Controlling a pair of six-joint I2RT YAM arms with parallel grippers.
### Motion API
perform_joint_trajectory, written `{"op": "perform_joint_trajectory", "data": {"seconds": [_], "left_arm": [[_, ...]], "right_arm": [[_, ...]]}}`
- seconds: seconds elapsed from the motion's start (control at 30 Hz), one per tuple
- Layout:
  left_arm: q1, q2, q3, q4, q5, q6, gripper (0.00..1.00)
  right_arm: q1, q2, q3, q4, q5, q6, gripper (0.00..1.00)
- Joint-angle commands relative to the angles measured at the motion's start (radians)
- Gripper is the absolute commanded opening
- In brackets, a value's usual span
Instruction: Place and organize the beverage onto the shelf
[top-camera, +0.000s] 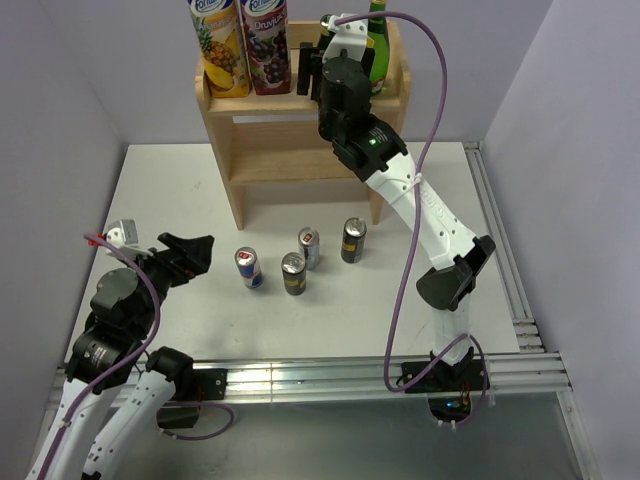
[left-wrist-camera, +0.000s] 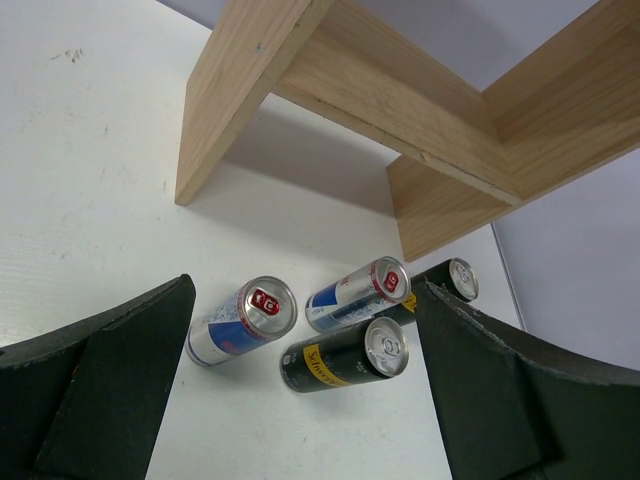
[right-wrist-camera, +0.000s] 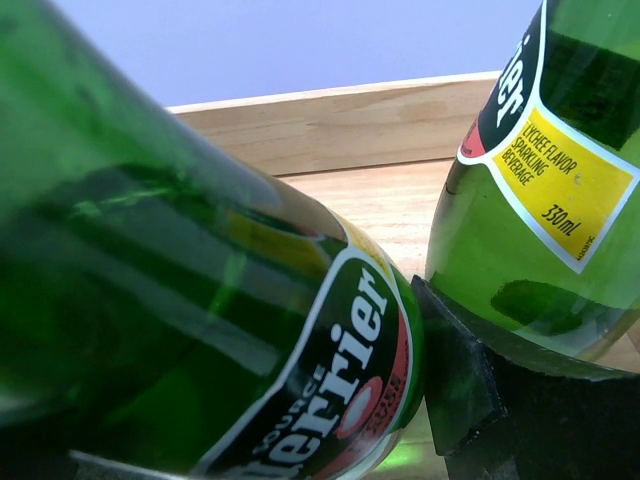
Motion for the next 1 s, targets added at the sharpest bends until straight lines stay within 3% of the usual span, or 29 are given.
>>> {"op": "perform_joint_trajectory", "data": {"seconds": [0.0,0.3,0.53,0.97], "left_arm": [[-0.002,-0.014,-0.008,0.035,0.012,0.016,0.99],[-0.006,-0.020,-0.007,0.034,0.006,0.014,0.99],[-0.009,-0.025,-0.008,0.034,0.006,0.014,0.99],[-0.011,-0.034,-0.008,0.032,0.000,0.013,0.99]], "right_arm": [[-0.011,-0.003,0.026,0.104,0.000,0.029,0.64],[-0.022,0.025,0.029,0.121,0.006,0.024,0.82],[-0.028,0.037,0.029,0.132,0.010,0.021,0.90],[-0.029,0.029,0.009,0.150,0.020,0.021,0.91]]}}
